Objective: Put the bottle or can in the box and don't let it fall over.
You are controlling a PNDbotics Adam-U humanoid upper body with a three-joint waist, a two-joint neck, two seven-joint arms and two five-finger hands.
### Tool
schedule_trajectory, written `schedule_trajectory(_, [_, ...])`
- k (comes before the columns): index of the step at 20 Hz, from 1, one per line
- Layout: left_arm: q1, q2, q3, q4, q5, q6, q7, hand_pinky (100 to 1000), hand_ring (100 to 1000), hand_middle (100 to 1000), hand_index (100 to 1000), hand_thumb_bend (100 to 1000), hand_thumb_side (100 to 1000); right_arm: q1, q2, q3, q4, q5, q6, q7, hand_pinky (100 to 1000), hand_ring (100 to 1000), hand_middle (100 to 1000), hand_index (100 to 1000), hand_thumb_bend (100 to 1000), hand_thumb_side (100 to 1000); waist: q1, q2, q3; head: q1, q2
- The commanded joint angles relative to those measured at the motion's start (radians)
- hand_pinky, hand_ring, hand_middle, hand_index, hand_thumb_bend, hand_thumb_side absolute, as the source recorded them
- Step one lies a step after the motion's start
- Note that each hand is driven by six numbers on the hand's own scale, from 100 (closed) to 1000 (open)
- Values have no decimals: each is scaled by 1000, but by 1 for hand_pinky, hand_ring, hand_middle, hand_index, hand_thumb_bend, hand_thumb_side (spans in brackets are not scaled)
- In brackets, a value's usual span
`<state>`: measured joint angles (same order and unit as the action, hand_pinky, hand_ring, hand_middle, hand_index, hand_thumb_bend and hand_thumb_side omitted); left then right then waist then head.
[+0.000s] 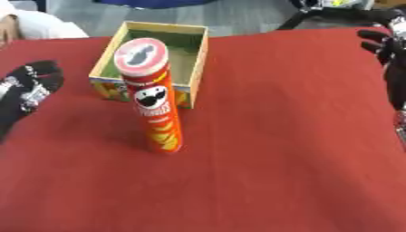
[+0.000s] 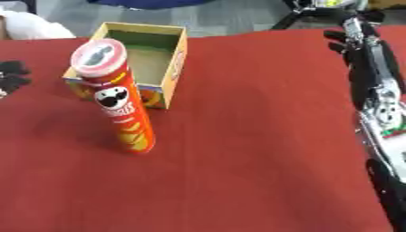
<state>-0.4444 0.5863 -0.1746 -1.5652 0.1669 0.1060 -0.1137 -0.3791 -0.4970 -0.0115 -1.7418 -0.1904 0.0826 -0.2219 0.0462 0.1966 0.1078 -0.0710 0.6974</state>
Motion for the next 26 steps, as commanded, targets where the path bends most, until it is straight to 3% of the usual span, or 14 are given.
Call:
schedule_trajectory(1, [-22, 10, -7, -6, -14, 4, -18, 982, 844, 805, 899, 673, 657, -16, -13, -3, -22, -5, -1, 4, 895, 853, 915, 901, 100, 896, 0, -24, -1, 3, 0])
schedule_trajectory(26, [-61, -66, -107, -24, -61, 39, -71, 990, 852, 822, 905, 726, 659, -11, 4, 2, -20, -8, 1, 10, 897, 848, 910, 899, 100, 901, 0, -25, -5, 16, -1])
